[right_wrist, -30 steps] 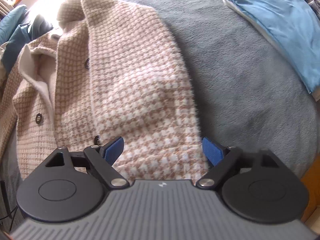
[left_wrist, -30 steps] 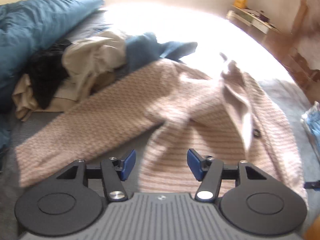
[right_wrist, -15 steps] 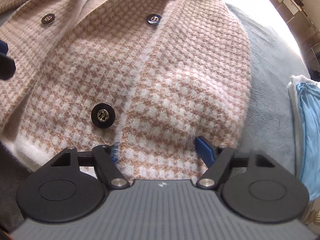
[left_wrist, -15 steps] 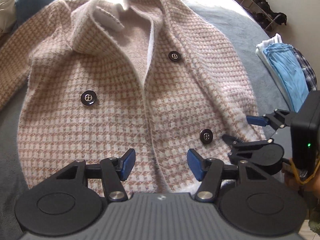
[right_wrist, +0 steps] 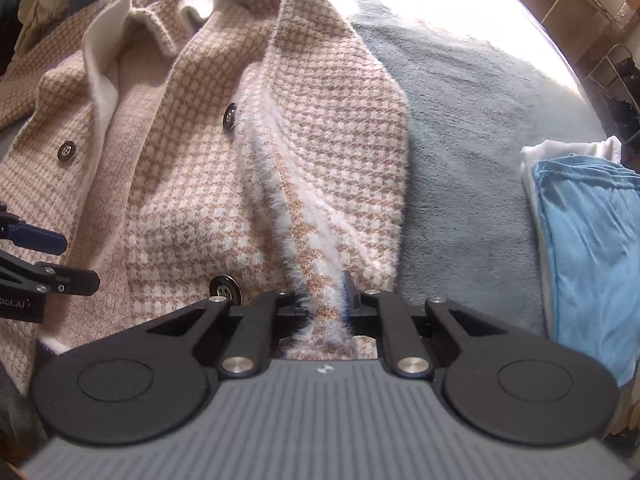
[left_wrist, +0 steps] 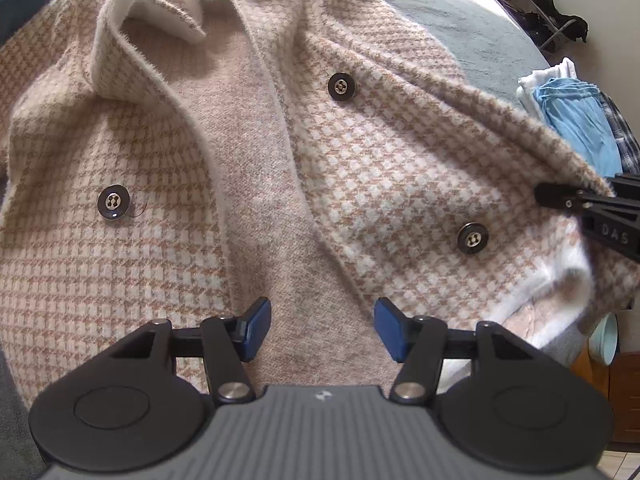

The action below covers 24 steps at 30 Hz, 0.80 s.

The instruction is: Fold clothes

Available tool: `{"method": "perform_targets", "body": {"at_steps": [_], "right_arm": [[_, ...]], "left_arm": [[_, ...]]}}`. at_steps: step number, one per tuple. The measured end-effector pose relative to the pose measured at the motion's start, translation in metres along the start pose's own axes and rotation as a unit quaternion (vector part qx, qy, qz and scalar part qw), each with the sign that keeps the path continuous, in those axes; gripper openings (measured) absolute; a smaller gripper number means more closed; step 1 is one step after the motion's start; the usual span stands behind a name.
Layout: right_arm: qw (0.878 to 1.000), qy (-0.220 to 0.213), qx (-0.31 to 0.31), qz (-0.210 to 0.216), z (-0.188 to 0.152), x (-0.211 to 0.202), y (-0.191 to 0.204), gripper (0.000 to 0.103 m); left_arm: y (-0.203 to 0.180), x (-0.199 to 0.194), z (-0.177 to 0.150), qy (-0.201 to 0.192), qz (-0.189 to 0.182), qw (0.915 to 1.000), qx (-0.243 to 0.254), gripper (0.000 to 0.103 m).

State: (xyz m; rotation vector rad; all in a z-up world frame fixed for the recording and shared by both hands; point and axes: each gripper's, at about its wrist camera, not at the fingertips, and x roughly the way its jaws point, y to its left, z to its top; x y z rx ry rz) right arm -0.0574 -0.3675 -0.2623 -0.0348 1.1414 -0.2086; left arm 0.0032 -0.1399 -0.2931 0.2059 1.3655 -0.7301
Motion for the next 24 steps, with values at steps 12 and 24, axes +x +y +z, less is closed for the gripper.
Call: {"method": "perform_targets", "body": {"at_steps": [12,24], "right_arm": [[0.952,0.095,0.219,0.194,0.041,0.018,-0.141,0.008],[0.714,0.147,0.572,0.375,-0.078,0.091,-0.205,0.011]], "left_arm": [[-0.010,0.029,0.017,0.005,-0.068,0.9967,-0.045,0.058],[-0.029,0.055,0.040,0.007,-0.094,0.9952,-0.024,0.059]]}}
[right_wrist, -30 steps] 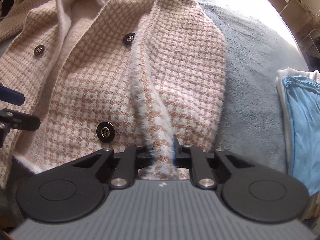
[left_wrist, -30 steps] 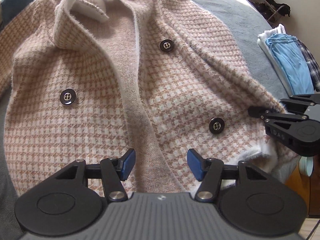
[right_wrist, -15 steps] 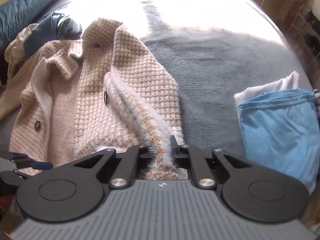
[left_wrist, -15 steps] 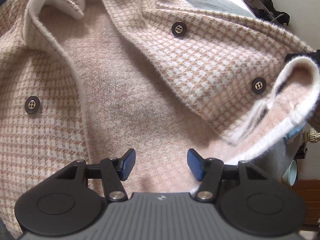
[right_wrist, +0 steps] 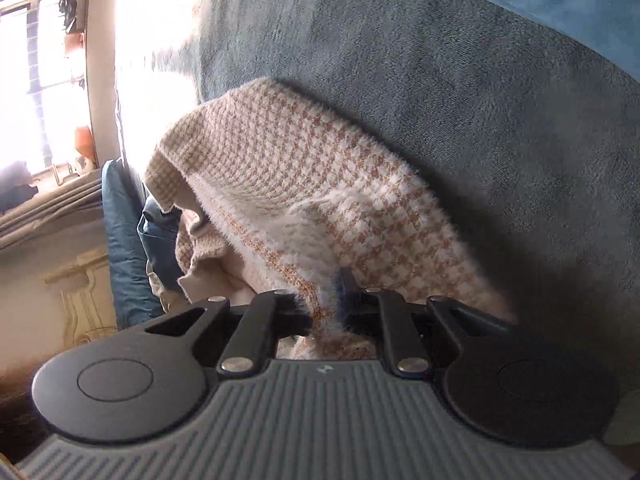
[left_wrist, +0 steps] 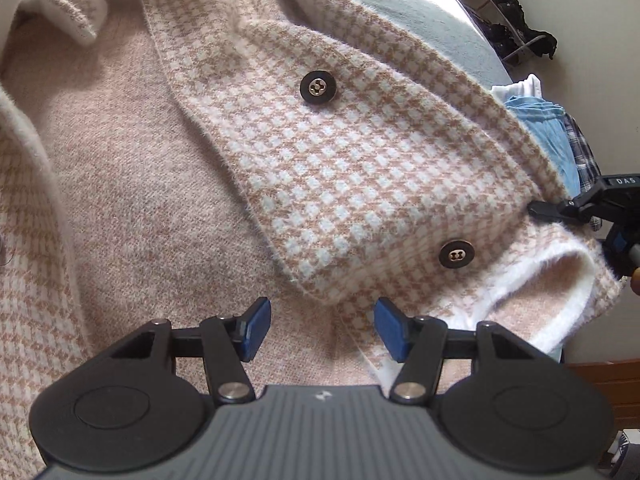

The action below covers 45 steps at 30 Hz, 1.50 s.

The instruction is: Fold clothes

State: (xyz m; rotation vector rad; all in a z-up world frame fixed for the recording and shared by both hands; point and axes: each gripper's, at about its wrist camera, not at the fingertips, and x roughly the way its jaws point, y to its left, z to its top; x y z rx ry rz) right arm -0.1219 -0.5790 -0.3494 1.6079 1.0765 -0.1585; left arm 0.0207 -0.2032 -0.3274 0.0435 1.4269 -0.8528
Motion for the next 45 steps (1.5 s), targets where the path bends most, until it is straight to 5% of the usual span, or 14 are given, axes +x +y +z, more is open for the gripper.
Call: {"method": "perform_targets", "body": {"at_steps": [12,15,18,23,26,30,33,35,39,45], "right_arm": [[0.999,-0.009,-0.012,0.033,0.022,-0.017,-0.011,0.018],[0.999,-0.025,-0.041,-0.016,0.032,-0.014,-0.007,0.018],[0.988,-0.043,-0.113,-0.091,0.038,-0.006,0.019,0.008],[0.928,-0.161,-0.309,-0.136,0.057,-0.041,0.137,0.005],[0.859,-0.259,-0.411,-0.159,0.079,-0.072,0.218,0.005],[0.790,-0.332,-0.469,-0.214,0.125,-0.077,0.283,0.006],[0.744,-0.335,-0.494,-0.301,0.156,-0.040,0.295,0.025],[0.719,-0.337,-0.488,-0.364,0.163,-0.015,0.289,0.052],[0.711,-0.353,-0.483,-0.369,0.127,-0.008,0.264,0.067],[0.704,-0.337,-0.543,-0.310,-0.002,-0.030,0.225,0.080]], "left_arm": [[-0.002,0.027,0.024,-0.008,0.001,1.0000,0.003,0.060],[0.000,0.037,0.026,-0.002,0.006,1.0000,0.004,0.060],[0.001,0.046,0.026,0.003,0.011,0.9999,0.007,0.061],[-0.001,0.051,0.024,0.003,0.017,0.9997,0.016,0.061],[0.000,0.050,0.023,0.000,0.013,0.9998,0.014,0.061],[0.001,0.047,0.017,-0.006,0.007,0.9999,0.012,0.061],[0.001,0.041,0.008,-0.011,0.009,0.9998,0.015,0.061],[0.002,0.030,0.000,-0.015,0.011,0.9997,0.015,0.061],[0.001,-0.008,-0.030,-0.029,0.009,0.9995,0.006,0.061],[0.027,-0.090,-0.082,-0.034,0.040,0.9985,-0.018,0.061]]}}
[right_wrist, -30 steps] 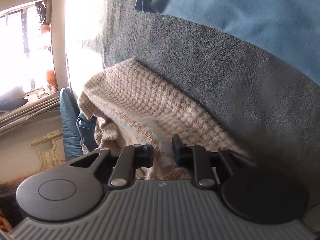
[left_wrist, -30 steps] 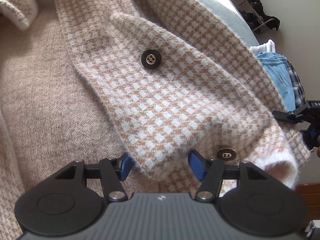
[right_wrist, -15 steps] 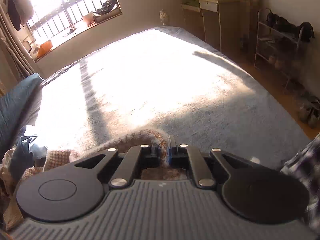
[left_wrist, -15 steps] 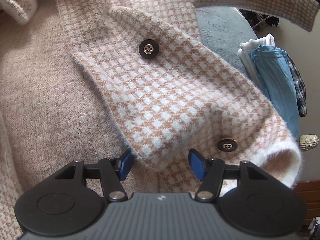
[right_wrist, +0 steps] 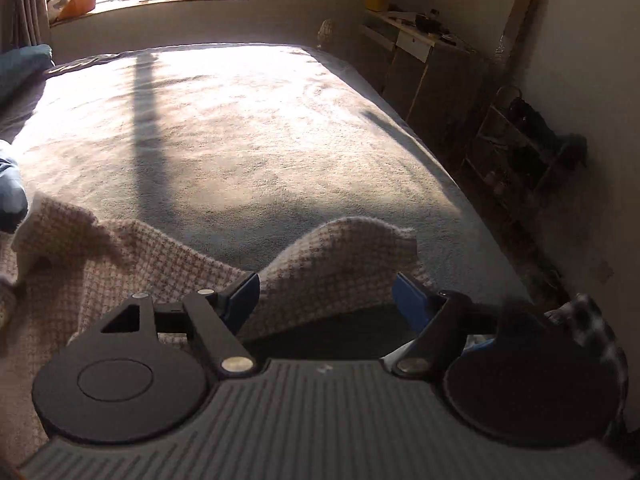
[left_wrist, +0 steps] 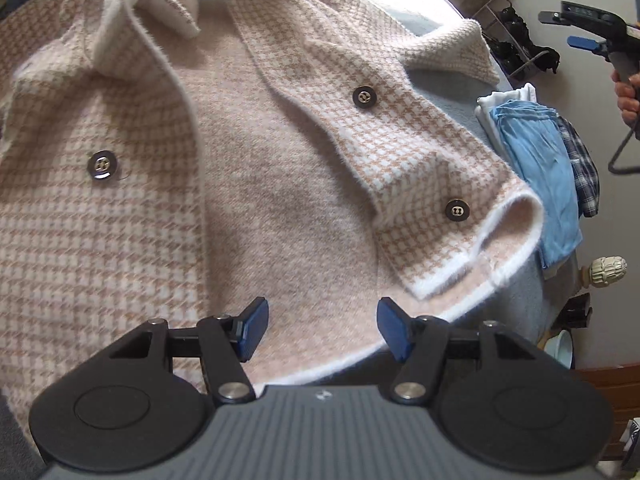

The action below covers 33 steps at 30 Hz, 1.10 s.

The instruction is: Fold clothes

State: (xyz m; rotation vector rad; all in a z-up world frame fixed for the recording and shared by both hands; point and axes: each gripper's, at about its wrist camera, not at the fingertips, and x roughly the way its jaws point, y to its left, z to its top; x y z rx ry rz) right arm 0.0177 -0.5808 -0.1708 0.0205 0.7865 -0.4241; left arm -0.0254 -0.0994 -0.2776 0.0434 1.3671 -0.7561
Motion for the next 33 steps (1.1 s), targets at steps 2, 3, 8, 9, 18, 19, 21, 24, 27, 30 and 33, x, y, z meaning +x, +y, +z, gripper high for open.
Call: {"method": "perform_targets", "body": {"at_steps": [2,3,8,9,18,19,21,24,27,30,33], "right_arm": [[0.998,0.000,-0.015,0.054,-0.029,-0.044,0.027,0.083],[0.997,0.007,-0.024,0.080,-0.046,-0.060,0.043,0.083],[0.971,0.068,-0.100,0.207,-0.142,-0.124,0.153,0.083],[0.963,0.079,-0.123,0.228,-0.162,-0.131,0.176,0.082],[0.847,0.029,-0.462,0.260,-0.289,-0.152,0.345,0.072],[0.837,0.031,-0.483,0.255,-0.293,-0.145,0.356,0.070],[0.822,0.043,-0.511,0.248,-0.299,-0.130,0.374,0.055],[0.812,0.075,-0.521,0.251,-0.299,-0.114,0.387,0.005],[0.793,0.084,-0.539,0.271,-0.290,-0.116,0.381,0.002],[0.791,0.113,-0.528,0.286,-0.281,-0.124,0.368,0.003],[0.838,0.172,-0.404,0.323,-0.254,-0.124,0.346,0.018]], "left_arm": [[0.019,-0.021,-0.016,0.002,0.017,0.9998,-0.013,0.061],[0.031,-0.037,-0.029,0.003,0.025,0.9994,-0.022,0.062],[0.083,-0.075,-0.074,0.022,0.068,0.9949,-0.071,0.062],[0.093,-0.081,-0.081,0.024,0.075,0.9938,-0.078,0.062],[0.159,-0.074,-0.099,0.012,0.126,0.9803,-0.151,0.062],[0.164,-0.072,-0.098,0.005,0.130,0.9789,-0.157,0.062],[0.173,-0.068,-0.095,-0.005,0.135,0.9759,-0.171,0.062],[0.186,-0.062,-0.091,-0.012,0.128,0.9713,-0.200,0.062],[0.197,-0.058,-0.090,-0.011,0.106,0.9676,-0.229,0.062],[0.202,-0.058,-0.091,-0.009,0.091,0.9662,-0.241,0.062],[0.207,-0.061,-0.094,-0.012,0.073,0.9638,-0.256,0.060]]}}
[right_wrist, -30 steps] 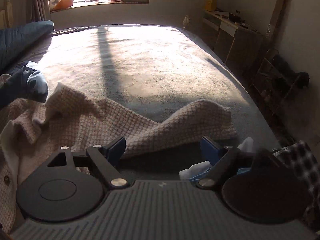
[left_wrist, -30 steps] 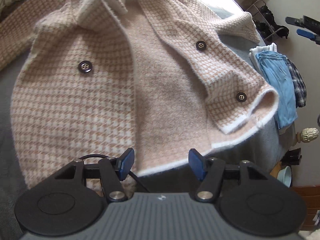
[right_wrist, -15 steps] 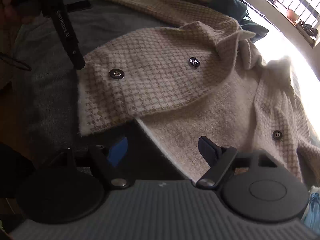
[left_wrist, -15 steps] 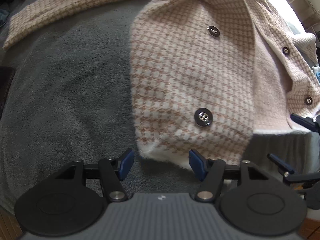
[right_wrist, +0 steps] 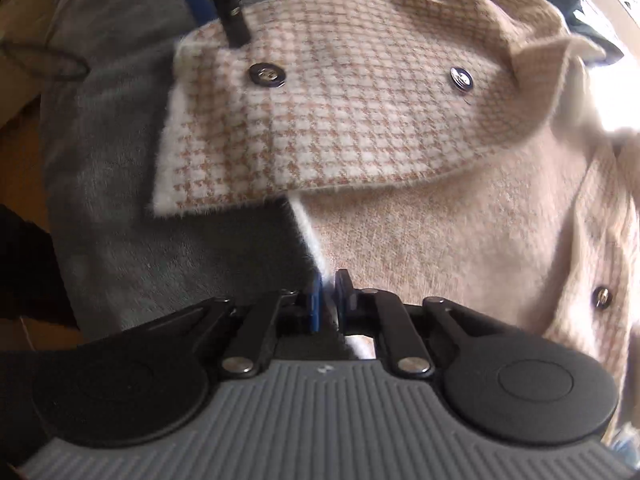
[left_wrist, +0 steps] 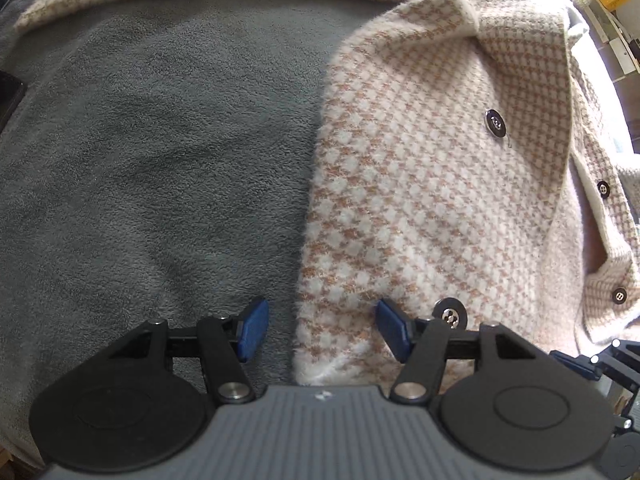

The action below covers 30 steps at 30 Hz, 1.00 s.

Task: Fold clothes
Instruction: 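Fold the coat front edge over with the right gripper while the left gripper grasps the hem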

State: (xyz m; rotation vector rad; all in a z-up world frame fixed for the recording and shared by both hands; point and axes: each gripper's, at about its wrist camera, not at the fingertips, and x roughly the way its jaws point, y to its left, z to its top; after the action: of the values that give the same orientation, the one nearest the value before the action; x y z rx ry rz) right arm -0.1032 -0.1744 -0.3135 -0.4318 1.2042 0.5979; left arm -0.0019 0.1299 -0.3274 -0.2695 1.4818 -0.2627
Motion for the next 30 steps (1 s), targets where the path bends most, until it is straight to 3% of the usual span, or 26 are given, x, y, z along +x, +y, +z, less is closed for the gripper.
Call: {"method": "perform_targets", "body": {"at_steps": [1,2,4,5,8,11,12,13,14,18,20,23,30], "right_arm": [[0.996,-0.015,0.080,0.041,-0.002,-0.009,-0.014,0.029],[0.983,-0.028,0.159,0.084,-0.007,-0.013,-0.026,0.041],[0.938,-0.048,0.301,0.163,-0.021,-0.012,-0.042,0.059],[0.917,-0.052,0.349,0.187,-0.026,-0.003,-0.043,0.062],[0.859,-0.053,0.455,0.227,-0.036,0.033,-0.038,0.067],[0.793,-0.056,0.548,0.261,-0.046,0.070,-0.032,0.067],[0.771,-0.062,0.570,0.277,-0.047,0.076,-0.029,0.063],[0.763,-0.065,0.575,0.287,-0.044,0.076,-0.027,0.031],[0.764,-0.066,0.571,0.293,-0.039,0.074,-0.025,0.005],[0.764,-0.107,0.561,0.300,-0.014,0.046,-0.036,0.004],[0.748,-0.148,0.569,0.309,0.002,0.029,-0.057,0.004],[0.733,-0.188,0.574,0.312,0.025,0.017,-0.088,0.004],[0.706,-0.187,0.606,0.316,0.059,0.043,-0.135,0.004]], "left_arm": [[0.002,0.000,0.000,0.001,-0.005,1.0000,-0.004,0.058],[0.003,0.000,-0.001,0.003,-0.008,0.9999,-0.008,0.057],[0.005,0.001,-0.002,0.006,-0.012,0.9998,-0.012,0.055],[0.004,0.001,-0.002,0.007,-0.013,0.9998,-0.012,0.055],[0.004,0.002,-0.002,0.007,-0.011,0.9999,-0.008,0.055],[0.002,0.000,-0.005,0.008,-0.011,0.9999,-0.009,0.055],[0.002,-0.003,-0.006,0.007,-0.012,0.9999,-0.009,0.055],[0.001,-0.006,-0.007,0.005,-0.014,0.9999,-0.008,0.055],[0.001,-0.010,-0.008,0.003,-0.016,0.9998,-0.007,0.055],[0.000,-0.032,-0.009,-0.020,-0.030,0.9994,-0.001,0.057],[0.001,-0.043,-0.008,-0.035,-0.038,0.9987,0.004,0.058],[-0.003,-0.050,-0.010,-0.041,-0.045,0.9977,0.028,0.060],[-0.033,-0.036,-0.015,-0.027,-0.020,0.9909,0.130,0.065]]}}
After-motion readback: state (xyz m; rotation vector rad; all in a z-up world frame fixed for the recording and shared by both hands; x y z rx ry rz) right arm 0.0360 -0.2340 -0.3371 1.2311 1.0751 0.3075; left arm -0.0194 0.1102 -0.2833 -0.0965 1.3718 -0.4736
